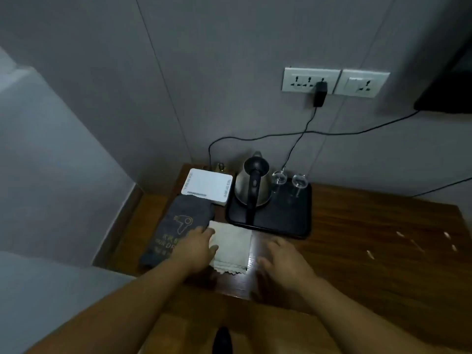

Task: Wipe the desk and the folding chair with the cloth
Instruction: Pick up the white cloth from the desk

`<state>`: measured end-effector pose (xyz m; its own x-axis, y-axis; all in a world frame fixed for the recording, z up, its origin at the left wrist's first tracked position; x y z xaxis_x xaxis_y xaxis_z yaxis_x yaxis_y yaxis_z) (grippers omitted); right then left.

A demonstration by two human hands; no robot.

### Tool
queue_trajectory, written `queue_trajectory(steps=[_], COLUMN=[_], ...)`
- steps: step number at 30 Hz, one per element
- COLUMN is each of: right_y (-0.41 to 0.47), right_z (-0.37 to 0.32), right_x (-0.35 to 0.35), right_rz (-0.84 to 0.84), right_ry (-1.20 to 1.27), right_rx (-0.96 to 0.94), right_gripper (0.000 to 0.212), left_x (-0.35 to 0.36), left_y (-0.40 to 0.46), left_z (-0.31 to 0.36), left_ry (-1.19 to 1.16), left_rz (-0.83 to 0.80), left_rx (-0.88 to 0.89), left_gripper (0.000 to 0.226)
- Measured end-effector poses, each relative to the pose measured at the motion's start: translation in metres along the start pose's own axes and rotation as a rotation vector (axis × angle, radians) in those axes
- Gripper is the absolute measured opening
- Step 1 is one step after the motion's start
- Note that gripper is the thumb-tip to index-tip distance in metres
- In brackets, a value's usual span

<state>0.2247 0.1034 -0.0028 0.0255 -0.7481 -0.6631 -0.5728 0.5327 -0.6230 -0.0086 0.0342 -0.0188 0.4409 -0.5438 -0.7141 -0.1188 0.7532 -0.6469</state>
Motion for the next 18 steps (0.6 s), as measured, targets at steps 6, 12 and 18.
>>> queue_trajectory(steps=[6, 12, 18], right_y=[0.091, 0.157, 0.187], right_z=[-0.001, 0.002, 0.008], right_x=[0.071, 0.111, 0.130], right_rz=[-0.085, 0.008, 0.203], right_ry=[0.248, 0.520, 1.138], right_rx=[0.145, 0.263, 0.493], right_gripper=[0.059, 0.062, 0.057], left_x=[0.052, 0.092, 0.108], left_y=[0.072, 0.115, 0.129], left_z=[-0.051, -0.068, -0.075], left_ry=[-0.121, -0.330, -0.443], left_rz=[-0.162, -0.149, -0.079], left_rx=[-0.019, -0.009, -0.014], left_gripper=[0.055, 0.057, 0.056])
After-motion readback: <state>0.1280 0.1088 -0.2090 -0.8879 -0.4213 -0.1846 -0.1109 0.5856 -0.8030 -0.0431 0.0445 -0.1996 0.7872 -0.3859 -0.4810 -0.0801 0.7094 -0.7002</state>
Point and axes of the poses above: each hand's wrist, its own y-axis towards the middle knuckle, its own x-axis out of the palm, z = x × y, the point moved 4 cm from there along y, towards the middle knuckle, and after that the axes turned 13 degrees about -z, right-handed, at the moved point
